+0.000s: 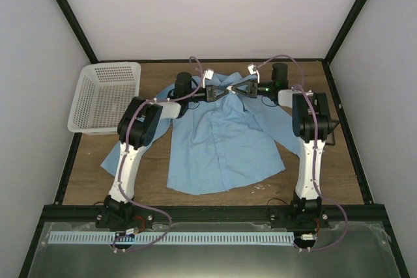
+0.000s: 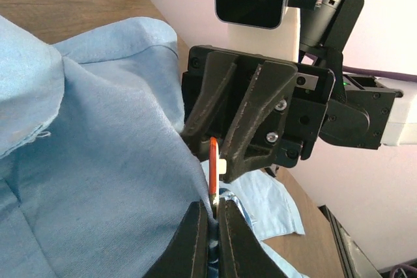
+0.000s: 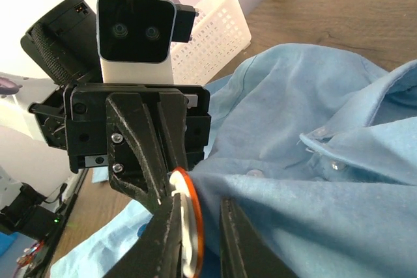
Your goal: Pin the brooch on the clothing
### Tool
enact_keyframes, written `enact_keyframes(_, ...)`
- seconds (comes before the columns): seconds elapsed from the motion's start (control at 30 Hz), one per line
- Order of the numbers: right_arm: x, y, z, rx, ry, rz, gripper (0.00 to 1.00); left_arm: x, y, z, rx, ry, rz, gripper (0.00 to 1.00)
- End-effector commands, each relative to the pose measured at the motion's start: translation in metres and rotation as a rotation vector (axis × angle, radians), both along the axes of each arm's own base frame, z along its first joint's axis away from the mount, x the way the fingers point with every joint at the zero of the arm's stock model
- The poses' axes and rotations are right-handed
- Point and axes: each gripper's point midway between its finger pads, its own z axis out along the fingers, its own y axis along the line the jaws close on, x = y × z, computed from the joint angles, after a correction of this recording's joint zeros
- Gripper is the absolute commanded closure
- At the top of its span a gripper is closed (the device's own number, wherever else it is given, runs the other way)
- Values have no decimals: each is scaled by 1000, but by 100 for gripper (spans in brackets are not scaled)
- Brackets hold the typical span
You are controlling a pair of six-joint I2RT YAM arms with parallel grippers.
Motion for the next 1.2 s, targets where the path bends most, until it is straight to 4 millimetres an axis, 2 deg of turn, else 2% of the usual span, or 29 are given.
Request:
enact_keyframes(0.0,0,5,0,14,-14,35,93,-1,-6,35,-25,-102,-24,100)
enact_keyframes(0.03,2,5,0,12,-14,25,98,0,-6,35,-24,-102,-22,100)
enact_keyframes(0.13,8,4,9,22,-38,-7,99,1,-5,31,-15,-83,-11,99)
enact_keyframes(0.33,8,1,26,74,-68,-92,99,5,10,26,-30,-7,35,68)
enact_keyframes(0.47,10,-1,27,106,-73,-120,99,3,16,20,-24,34,51,60)
enact_keyframes(0.63,11,3,28,134,-80,-149,99,-2,16,9,-8,78,62,59)
enact_keyframes(0.77,12,5,28,152,-73,-177,99,-6,7,-2,1,117,45,61)
enact_keyframes(0.97,11,12,31,173,-87,-197,99,-16,-14,-15,16,171,-6,70)
enact_keyframes(1.17,5,10,32,189,-101,-219,99,-34,-14,-24,7,269,-22,77)
